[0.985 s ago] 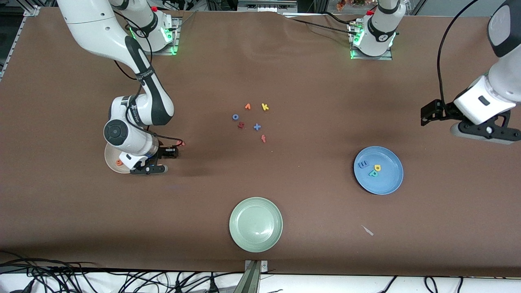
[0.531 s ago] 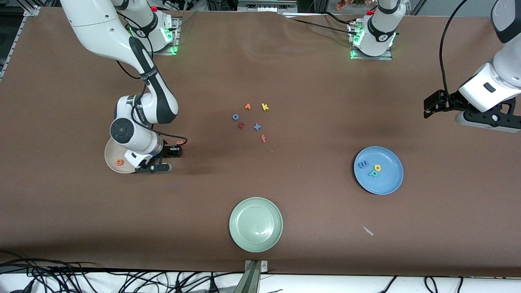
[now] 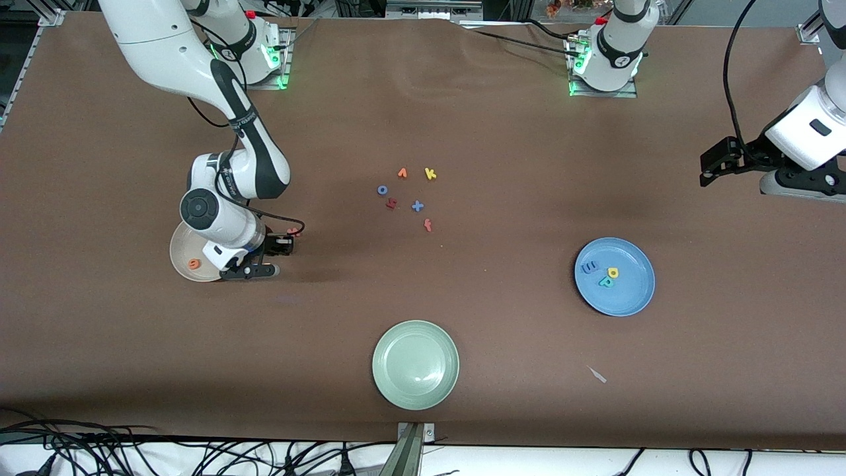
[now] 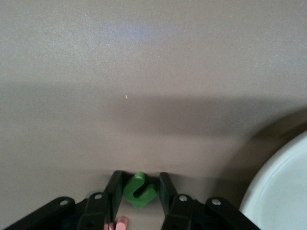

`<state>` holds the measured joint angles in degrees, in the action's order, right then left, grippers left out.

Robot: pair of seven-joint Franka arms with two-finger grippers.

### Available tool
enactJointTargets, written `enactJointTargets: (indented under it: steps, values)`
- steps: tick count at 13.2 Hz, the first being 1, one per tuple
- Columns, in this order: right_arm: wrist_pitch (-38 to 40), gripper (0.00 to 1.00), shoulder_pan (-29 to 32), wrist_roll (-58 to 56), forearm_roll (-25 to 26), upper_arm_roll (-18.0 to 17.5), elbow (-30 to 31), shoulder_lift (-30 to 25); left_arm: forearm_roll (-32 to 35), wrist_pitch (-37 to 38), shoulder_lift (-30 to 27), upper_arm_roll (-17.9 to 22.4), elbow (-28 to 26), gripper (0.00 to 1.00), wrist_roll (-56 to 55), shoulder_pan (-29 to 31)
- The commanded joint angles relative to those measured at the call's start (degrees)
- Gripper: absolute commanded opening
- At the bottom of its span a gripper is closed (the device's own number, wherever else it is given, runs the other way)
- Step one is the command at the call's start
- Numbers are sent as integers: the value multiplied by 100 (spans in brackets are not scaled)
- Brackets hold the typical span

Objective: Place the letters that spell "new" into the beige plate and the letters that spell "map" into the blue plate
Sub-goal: 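Grasp the green u and drop it on the cream plate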

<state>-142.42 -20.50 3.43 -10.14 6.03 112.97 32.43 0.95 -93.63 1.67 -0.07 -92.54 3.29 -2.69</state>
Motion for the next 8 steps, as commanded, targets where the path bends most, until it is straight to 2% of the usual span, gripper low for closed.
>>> enactJointTargets:
  steps: [1,3,4,6,8]
  values:
    - [-84,28,-6,-132,-93,-15,85,-79,-139,214,-8,51,149,100,-153,-56]
    - [204,28,-6,-124,-85,3,-37,-219,-131,266,9,7,123,100,-101,-99]
    - [632,28,-6,-132,-76,29,-256,-255,-43,249,166,-194,131,100,-144,-178]
    - [1503,28,2,-237,38,213,-722,-307,45,249,229,-187,332,100,-101,-92]
    - [1954,28,2,-692,56,467,-829,-421,10,258,264,-222,351,100,-162,-38]
